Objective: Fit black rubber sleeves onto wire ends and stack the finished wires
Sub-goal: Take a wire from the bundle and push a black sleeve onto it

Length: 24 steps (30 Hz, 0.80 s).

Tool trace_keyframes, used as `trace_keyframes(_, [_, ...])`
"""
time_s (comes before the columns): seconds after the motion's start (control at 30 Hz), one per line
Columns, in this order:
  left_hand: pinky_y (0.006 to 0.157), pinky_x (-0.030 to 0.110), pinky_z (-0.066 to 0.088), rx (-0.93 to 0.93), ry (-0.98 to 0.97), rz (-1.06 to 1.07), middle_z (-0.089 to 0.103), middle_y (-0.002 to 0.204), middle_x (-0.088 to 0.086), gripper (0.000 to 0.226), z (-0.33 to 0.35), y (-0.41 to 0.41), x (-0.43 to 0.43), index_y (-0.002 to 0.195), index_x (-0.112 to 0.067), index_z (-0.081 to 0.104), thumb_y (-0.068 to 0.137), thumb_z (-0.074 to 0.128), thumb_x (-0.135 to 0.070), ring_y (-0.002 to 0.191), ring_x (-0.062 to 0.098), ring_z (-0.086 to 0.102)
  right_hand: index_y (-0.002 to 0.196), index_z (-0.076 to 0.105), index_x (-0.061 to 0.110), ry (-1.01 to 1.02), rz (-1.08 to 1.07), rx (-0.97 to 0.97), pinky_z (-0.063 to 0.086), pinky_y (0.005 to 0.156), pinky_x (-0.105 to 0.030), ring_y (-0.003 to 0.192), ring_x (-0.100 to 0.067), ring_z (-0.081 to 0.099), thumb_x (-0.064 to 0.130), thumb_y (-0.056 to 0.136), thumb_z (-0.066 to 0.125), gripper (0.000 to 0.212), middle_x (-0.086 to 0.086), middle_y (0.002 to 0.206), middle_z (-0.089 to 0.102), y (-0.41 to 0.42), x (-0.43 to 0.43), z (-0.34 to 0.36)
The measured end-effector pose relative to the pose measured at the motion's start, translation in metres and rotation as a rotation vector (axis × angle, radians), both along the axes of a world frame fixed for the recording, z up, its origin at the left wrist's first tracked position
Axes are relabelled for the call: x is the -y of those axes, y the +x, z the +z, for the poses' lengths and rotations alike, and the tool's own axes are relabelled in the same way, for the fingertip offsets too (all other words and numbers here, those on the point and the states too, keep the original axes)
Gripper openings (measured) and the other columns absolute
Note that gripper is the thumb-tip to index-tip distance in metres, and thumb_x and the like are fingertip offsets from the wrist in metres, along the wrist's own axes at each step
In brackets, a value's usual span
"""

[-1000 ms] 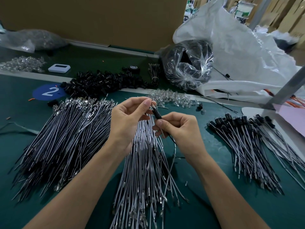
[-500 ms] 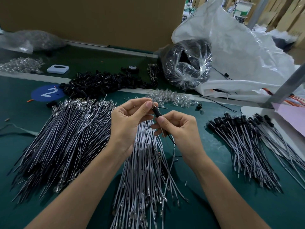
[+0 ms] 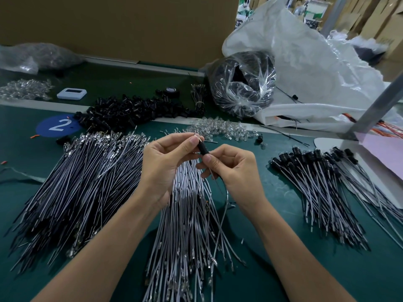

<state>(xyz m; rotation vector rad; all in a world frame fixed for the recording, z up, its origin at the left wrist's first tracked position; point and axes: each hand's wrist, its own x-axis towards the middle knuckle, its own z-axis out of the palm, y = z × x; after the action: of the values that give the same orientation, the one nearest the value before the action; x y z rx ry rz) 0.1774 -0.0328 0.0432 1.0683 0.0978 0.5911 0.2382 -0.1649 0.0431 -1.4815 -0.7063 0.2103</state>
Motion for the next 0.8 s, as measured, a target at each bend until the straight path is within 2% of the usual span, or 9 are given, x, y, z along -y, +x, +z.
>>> trace_keyframes(0.23, [0.072,0.026,0.058,0.025,-0.042,-0.052,0.076,0.087,0.009,0.008,-0.0022,0.0013,0.0009,0.078,-0.013,0.077,0.073,0.07,-0.013,0.079,0.018,0.072,0.078,0.07,0.009,0.048,-0.018,-0.01,0.052,0.06,-0.02,0.059,-0.017,0.069,0.004,0.087,0.068,0.01,-0.007,0.071,0.074,0.0007,0.0013,-0.0008])
trace_keyframes(0.43, [0.07,0.025,0.058,0.02,0.053,-0.013,0.076,0.081,0.003,0.009,-0.001,0.0008,0.0028,0.074,-0.021,0.078,0.072,0.071,-0.017,0.075,0.014,0.072,0.077,0.07,0.011,0.024,-0.029,0.026,0.05,0.059,-0.018,0.058,-0.017,0.068,0.003,0.086,0.069,0.012,-0.007,0.071,0.074,0.0023,0.0018,-0.0025])
trace_keyframes(0.57, [0.074,0.028,0.058,0.021,0.097,-0.027,0.076,0.086,0.008,0.006,-0.0021,-0.0009,0.0018,0.076,-0.021,0.076,0.078,0.075,-0.016,0.081,0.018,0.072,0.076,0.07,0.014,0.009,-0.022,0.057,0.052,0.06,-0.02,0.061,-0.017,0.069,0.003,0.086,0.07,0.014,-0.007,0.072,0.074,0.0037,0.0022,-0.0031])
trace_keyframes(0.8, [0.073,0.033,0.06,0.017,0.164,-0.016,0.075,0.084,0.01,0.009,0.0014,-0.0031,-0.0029,0.082,-0.008,0.068,0.075,0.072,-0.012,0.081,0.02,0.071,0.076,0.071,0.017,-0.02,-0.009,0.094,0.055,0.061,-0.025,0.063,-0.02,0.069,0.003,0.085,0.071,0.016,-0.006,0.071,0.073,0.0043,0.0022,-0.0039])
